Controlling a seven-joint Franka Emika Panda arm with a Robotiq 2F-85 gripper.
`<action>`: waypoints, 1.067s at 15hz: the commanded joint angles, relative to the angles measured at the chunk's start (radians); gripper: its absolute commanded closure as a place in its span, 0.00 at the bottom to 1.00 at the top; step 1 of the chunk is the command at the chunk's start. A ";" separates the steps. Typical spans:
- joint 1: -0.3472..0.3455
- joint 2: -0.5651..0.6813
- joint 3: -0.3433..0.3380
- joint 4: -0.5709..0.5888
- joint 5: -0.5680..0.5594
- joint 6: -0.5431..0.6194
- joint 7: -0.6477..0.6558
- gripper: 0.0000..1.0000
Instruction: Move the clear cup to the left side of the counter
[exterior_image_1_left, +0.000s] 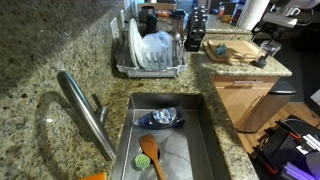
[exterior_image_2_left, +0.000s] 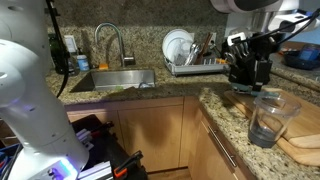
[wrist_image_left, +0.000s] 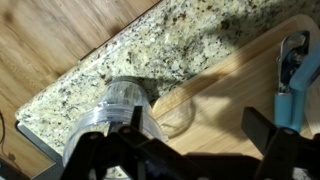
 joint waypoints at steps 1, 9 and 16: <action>0.000 0.004 -0.003 0.006 0.002 -0.005 -0.002 0.00; 0.005 0.000 -0.033 0.058 -0.134 0.014 0.058 0.00; -0.004 0.171 -0.065 0.129 -0.169 -0.014 0.220 0.00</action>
